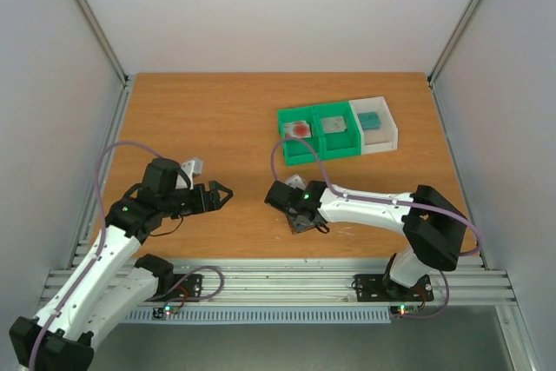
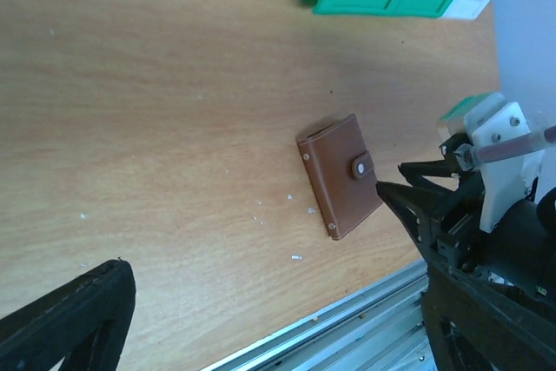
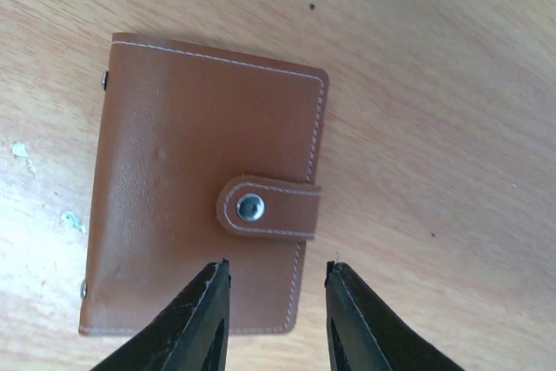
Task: Take the credit cards out of the card holder
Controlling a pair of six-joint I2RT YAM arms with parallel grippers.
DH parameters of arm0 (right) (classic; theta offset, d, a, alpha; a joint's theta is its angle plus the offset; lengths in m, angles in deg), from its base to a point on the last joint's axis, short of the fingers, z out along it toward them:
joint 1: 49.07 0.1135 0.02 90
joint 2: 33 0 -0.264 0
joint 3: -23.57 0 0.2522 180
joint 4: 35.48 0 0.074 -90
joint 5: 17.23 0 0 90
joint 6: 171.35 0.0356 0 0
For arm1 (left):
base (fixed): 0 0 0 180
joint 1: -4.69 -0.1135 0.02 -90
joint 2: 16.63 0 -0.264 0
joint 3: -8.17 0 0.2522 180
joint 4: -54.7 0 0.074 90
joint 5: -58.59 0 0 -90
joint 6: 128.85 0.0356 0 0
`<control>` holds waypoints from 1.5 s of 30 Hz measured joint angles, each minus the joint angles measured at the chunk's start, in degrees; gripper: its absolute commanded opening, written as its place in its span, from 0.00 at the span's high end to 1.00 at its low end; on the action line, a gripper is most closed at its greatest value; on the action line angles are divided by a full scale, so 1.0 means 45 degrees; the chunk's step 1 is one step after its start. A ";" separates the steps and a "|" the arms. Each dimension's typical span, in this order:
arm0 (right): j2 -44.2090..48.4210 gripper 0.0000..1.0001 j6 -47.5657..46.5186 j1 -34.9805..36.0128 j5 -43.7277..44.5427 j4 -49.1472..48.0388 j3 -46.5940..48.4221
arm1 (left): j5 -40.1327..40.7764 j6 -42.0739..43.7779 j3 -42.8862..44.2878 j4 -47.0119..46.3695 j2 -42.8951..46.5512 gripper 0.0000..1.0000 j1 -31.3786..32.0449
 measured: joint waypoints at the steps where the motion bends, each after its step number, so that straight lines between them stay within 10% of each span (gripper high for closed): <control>1: -0.0151 0.69 -0.0126 -0.0053 -0.0015 -0.0131 0.0000 | 0.0000 -0.0155 -0.0146 -0.0092 -0.0058 0.09 0.0136; 45: -0.2186 0.72 -0.0612 -0.1166 -0.1137 -0.1365 0.0787 | 0.0563 -0.1608 -0.1117 -0.0233 0.0957 0.05 0.0471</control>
